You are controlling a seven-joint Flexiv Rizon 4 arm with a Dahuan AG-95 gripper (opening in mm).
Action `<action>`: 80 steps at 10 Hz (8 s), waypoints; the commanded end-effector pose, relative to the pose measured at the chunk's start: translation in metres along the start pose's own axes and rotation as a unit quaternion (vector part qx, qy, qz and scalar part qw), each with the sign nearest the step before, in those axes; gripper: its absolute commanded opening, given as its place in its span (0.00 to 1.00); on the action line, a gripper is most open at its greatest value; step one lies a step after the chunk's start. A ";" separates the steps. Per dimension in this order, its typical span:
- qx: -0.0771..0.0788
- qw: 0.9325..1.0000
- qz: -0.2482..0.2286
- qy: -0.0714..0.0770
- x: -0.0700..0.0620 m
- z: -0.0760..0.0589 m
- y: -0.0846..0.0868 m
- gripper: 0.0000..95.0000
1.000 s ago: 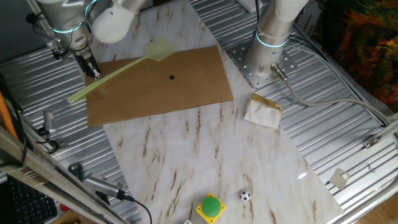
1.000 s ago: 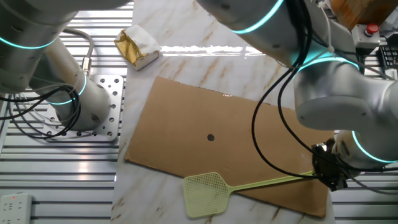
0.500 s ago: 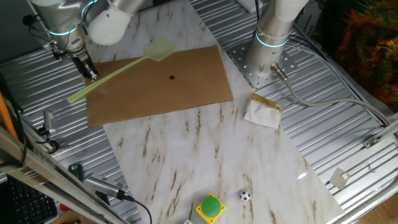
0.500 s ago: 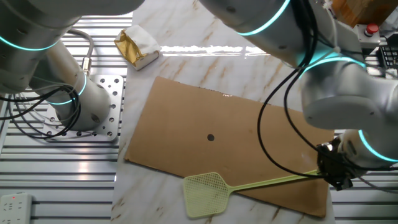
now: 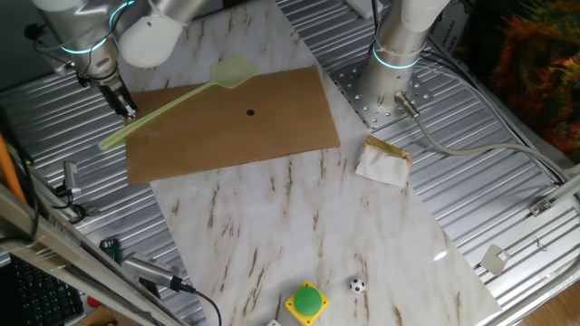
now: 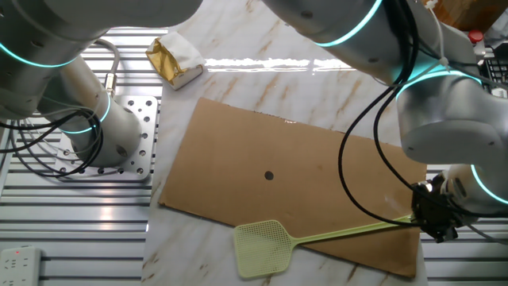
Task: Swat with a flyswatter
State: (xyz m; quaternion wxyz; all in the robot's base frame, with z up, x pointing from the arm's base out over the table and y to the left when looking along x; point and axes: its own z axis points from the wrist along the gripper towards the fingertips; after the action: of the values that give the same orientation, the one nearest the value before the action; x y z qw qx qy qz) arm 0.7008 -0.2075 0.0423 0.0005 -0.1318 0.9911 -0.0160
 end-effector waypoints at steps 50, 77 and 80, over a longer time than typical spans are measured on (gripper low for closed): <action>-0.010 1.000 0.027 -0.012 -0.005 0.020 0.006 0.40; -0.018 0.999 0.046 0.005 -0.012 -0.002 0.017 0.00; -0.019 0.999 0.046 0.008 -0.012 -0.003 0.017 0.00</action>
State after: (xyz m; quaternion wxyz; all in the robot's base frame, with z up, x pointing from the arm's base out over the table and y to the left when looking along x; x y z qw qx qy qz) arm 0.7091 -0.1875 0.0453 -0.0100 -0.0857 0.9963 0.0026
